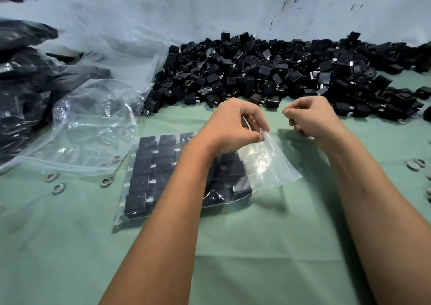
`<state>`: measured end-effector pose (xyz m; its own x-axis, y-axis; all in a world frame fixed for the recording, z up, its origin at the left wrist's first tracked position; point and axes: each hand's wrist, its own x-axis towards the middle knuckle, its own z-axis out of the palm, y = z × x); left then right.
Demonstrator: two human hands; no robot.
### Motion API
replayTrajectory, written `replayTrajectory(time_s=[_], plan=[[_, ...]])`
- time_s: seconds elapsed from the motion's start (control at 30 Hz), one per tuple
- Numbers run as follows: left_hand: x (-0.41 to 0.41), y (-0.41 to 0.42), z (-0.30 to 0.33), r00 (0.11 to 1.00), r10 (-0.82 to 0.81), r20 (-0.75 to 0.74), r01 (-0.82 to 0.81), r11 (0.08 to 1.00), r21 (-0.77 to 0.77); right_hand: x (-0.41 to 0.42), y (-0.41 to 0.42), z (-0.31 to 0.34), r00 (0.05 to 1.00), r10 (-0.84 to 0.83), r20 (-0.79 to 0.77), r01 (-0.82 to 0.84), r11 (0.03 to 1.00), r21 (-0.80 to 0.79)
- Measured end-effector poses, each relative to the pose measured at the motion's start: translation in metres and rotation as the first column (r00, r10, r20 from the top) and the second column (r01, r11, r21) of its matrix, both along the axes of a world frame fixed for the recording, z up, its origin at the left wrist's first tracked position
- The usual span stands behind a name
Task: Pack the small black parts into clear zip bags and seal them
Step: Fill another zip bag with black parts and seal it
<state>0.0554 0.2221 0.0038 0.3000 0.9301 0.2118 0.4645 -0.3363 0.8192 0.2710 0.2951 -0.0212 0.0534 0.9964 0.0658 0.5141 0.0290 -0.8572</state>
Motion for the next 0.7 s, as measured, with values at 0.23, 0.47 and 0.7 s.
replayTrajectory(time_s=[0.23,0.47,0.7], plan=[[0.002,-0.001,-0.001,0.997,0.002,-0.076,-0.002,1.000,-0.001,-0.023,0.009,-0.030,0.824,0.042,0.565,-0.139,0.982,0.131],[0.002,-0.003,0.000,0.996,-0.005,-0.089,0.005,1.000,-0.001,-0.038,0.026,-0.016,0.754,0.107,0.648,-0.066,0.994,-0.087],[-0.008,-0.004,0.005,1.000,-0.031,0.003,0.031,0.999,-0.019,-0.022,0.017,-0.006,0.971,0.056,0.232,-0.088,0.988,0.128]])
